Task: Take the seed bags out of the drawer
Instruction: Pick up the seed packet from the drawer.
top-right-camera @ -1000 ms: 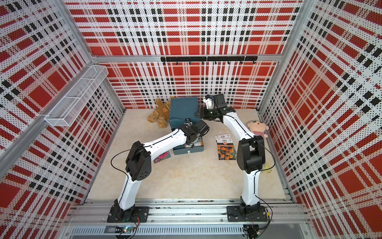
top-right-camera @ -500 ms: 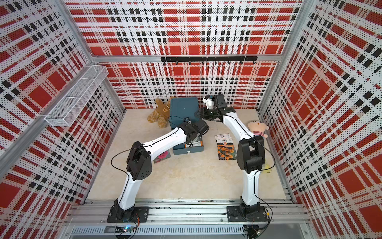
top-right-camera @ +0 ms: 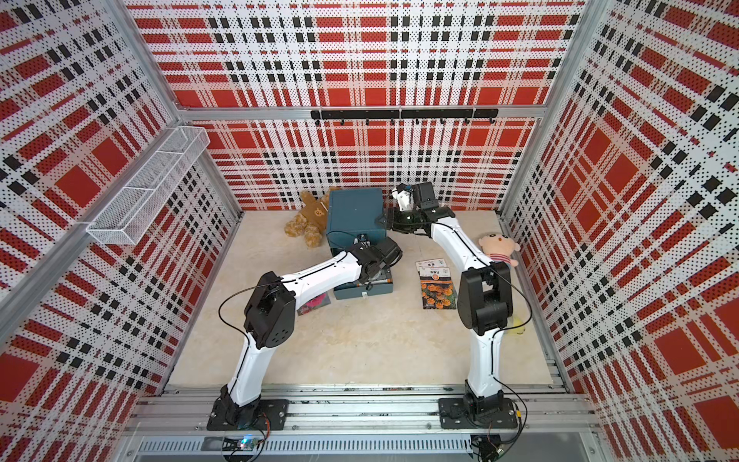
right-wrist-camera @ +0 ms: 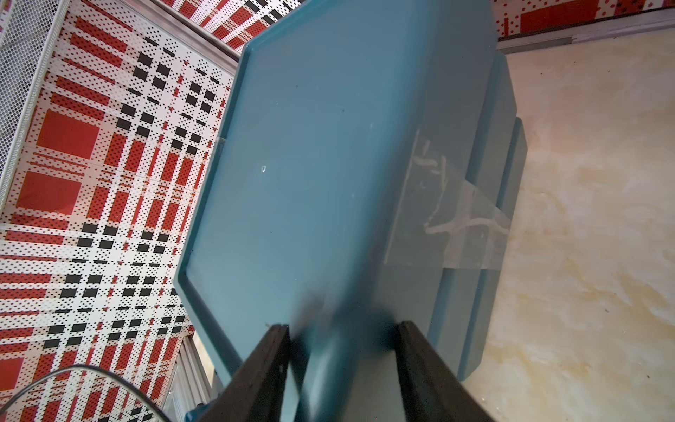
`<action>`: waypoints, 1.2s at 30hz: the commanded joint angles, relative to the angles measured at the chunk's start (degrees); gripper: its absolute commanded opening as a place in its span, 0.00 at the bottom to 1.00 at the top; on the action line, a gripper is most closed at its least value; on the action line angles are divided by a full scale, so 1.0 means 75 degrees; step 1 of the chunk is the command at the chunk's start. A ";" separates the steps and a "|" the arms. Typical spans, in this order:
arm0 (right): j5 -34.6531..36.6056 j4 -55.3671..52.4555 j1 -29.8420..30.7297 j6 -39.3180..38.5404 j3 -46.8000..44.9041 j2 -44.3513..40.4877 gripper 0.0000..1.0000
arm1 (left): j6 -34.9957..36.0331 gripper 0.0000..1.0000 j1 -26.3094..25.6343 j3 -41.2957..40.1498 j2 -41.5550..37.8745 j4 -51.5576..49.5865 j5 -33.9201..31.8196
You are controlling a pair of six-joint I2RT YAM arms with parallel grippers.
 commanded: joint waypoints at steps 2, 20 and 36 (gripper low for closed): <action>-0.0040 -0.0825 0.0227 -0.0052 -0.0360 0.0434 0.53 | 0.0096 0.94 0.0326 -0.0355 0.0204 0.0577 0.0943; -0.0012 -0.0889 0.0366 -0.0095 -0.0360 0.0511 0.53 | 0.0237 0.14 0.0420 0.0640 0.0871 0.0686 0.1298; -0.0035 -0.0990 0.0274 -0.0038 0.0050 0.0530 0.52 | 0.0250 0.00 0.0361 0.0401 -0.0333 0.0721 0.0722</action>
